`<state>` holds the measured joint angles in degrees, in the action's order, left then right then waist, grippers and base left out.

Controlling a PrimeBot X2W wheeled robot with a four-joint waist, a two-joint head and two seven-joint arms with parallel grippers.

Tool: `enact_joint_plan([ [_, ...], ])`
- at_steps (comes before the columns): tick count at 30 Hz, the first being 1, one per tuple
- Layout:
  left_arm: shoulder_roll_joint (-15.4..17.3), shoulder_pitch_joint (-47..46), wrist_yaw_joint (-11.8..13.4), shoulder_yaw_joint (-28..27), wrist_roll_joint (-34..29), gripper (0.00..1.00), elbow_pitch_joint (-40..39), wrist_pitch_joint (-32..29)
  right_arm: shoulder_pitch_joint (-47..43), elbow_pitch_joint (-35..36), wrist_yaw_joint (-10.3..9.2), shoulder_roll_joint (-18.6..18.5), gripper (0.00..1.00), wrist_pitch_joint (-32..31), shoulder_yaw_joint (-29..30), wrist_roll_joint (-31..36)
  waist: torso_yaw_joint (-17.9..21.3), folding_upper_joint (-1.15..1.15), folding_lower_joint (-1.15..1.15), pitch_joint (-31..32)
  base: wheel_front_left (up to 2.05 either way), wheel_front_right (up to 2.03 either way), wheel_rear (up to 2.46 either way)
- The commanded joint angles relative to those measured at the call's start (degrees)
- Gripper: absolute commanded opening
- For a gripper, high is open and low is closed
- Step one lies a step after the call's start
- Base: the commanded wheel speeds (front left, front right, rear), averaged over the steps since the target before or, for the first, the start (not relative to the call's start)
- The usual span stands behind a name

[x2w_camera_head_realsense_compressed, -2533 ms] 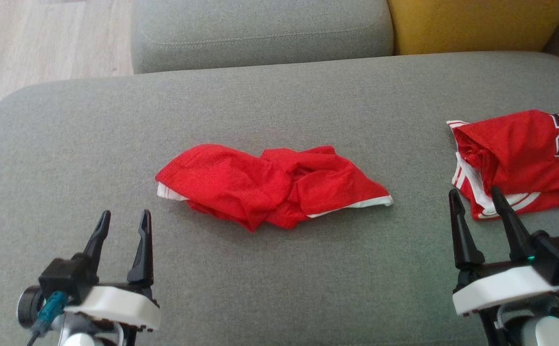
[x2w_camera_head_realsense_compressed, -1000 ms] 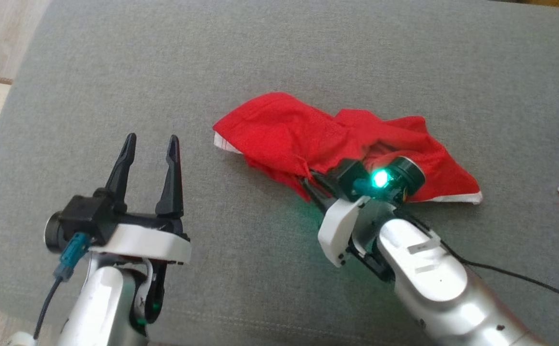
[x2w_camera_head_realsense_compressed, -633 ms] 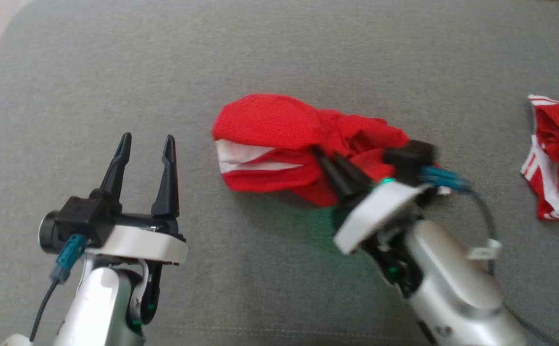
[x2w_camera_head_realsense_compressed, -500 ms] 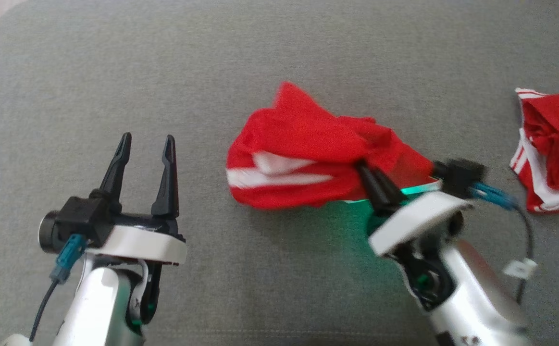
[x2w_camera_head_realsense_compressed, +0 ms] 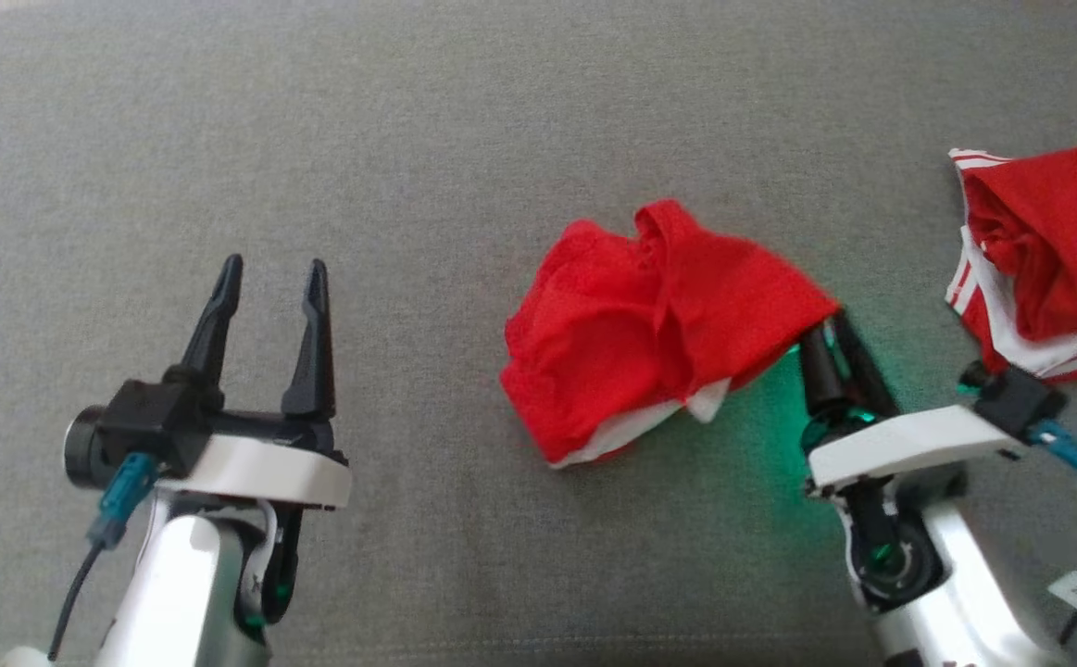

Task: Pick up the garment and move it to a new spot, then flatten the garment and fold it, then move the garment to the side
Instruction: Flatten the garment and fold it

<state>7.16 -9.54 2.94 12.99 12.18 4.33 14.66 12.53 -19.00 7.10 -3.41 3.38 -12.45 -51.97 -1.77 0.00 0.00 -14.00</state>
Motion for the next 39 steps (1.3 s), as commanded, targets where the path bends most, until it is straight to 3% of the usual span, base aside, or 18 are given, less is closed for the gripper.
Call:
enact_joint_plan([
  [1, 0.8, -0.6, -0.3, -2.4, -0.6, 1.00, -1.7, 0.3, 1.4, 3.0, 0.39, 0.0, 1.00, 1.6, -0.2, 2.4, 0.2, 0.00, 0.00, 0.2, 0.00, 0.00, 0.00],
  [9, 1.2, 0.8, 0.0, -3.2, -0.5, 1.00, -1.8, 0.3, -0.4, 11.6, 0.39, -2.8, 1.00, 2.9, 5.5, 20.5, 0.9, 0.00, 0.00, 1.9, 0.00, 0.00, 0.00],
  [20, 1.0, 3.2, 0.3, -3.3, 0.0, 1.00, -1.8, 0.3, -8.3, 22.8, 0.39, -3.1, 1.00, -6.2, 7.4, 40.3, 1.0, 0.00, 0.00, 4.5, 0.00, 0.00, 0.00],
  [29, 1.1, 5.9, 0.9, -3.2, 0.4, 1.00, -1.8, 0.3, -14.9, 27.3, 0.39, -3.7, 1.00, -9.5, 7.8, 45.8, 1.6, 0.00, 0.00, 7.1, 0.00, 0.00, 0.00],
  [39, 1.3, 8.6, 1.7, -2.8, 0.8, 1.00, -2.9, -0.6, -16.6, 33.7, 0.39, -2.4, 1.00, -8.8, 8.5, 46.5, 2.1, 0.00, 0.00, 9.5, 0.00, 0.00, 0.00],
])
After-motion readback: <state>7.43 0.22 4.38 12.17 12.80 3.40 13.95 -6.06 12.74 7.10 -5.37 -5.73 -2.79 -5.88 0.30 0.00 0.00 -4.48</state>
